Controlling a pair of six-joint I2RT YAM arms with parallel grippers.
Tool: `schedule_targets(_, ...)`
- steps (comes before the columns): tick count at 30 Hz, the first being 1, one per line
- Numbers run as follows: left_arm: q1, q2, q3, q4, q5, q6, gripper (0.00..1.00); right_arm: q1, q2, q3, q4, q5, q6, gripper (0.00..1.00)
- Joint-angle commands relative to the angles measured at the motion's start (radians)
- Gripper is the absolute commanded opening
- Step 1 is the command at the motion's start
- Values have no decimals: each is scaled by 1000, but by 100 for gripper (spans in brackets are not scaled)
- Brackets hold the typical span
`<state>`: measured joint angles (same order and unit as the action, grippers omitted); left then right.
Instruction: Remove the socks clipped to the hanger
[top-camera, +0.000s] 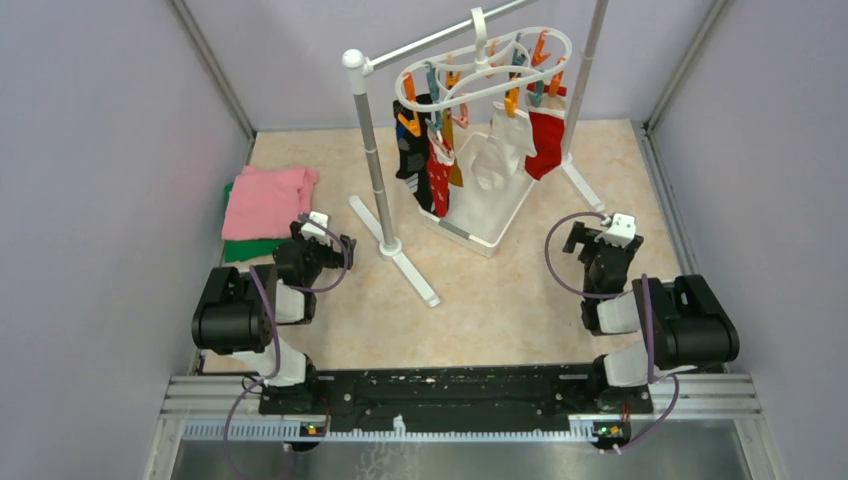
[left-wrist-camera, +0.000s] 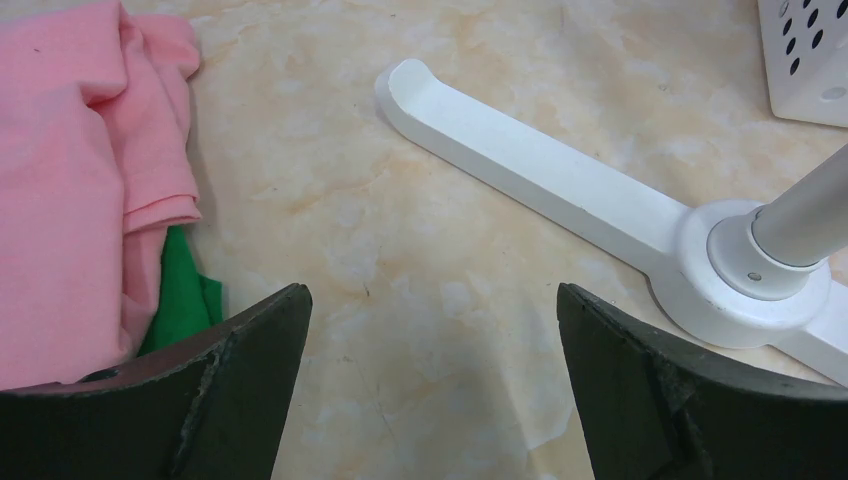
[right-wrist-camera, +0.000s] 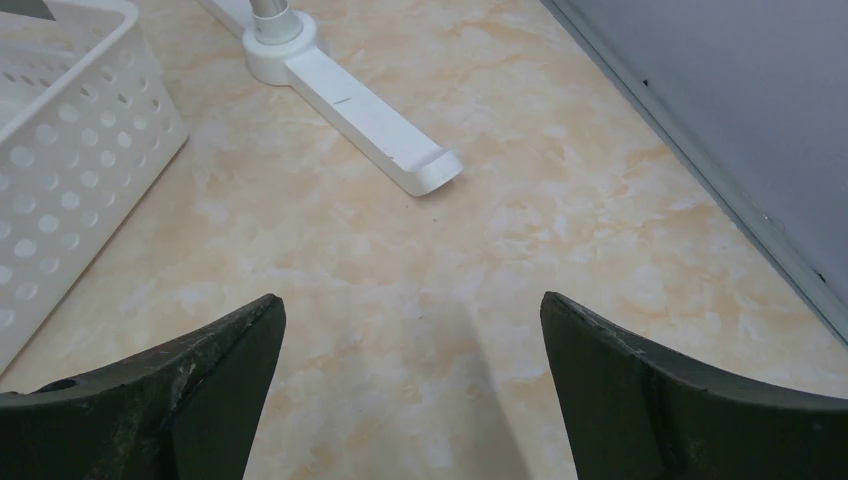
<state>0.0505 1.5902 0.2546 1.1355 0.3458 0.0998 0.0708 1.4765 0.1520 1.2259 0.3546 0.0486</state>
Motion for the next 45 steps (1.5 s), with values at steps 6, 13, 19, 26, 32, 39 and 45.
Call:
schedule_targets(6, -5, -22, 20, 37, 3, 6, 99, -3, -19, 17, 27, 12, 10, 99)
schedule_targets(13, 4, -167, 191, -382, -4, -5, 99, 71, -276, 160, -517, 128, 109, 99)
schedule_targets(19, 12, -189, 578, -1115, 22, 97, 99, 67, -375, 357, -984, -58, 447, 99)
schedule_targets(26, 36, -348, 706, -1456, 303, 133, 97, 126, -383, 412, -1068, -349, 562, 99)
schedule_targets(32, 31, -495, 676, -1448, 396, 62, 95, 360, -353, 485, -1222, 7, 614, 96)
schedule_targets(39, 8, -485, 689, -1390, 536, -122, 98, 419, -152, 577, -1107, 29, 672, 85)
schedule_targets(45, -72, -497, 702, -1395, 486, -60, 97, 448, 19, 680, -1117, 46, 684, 71)
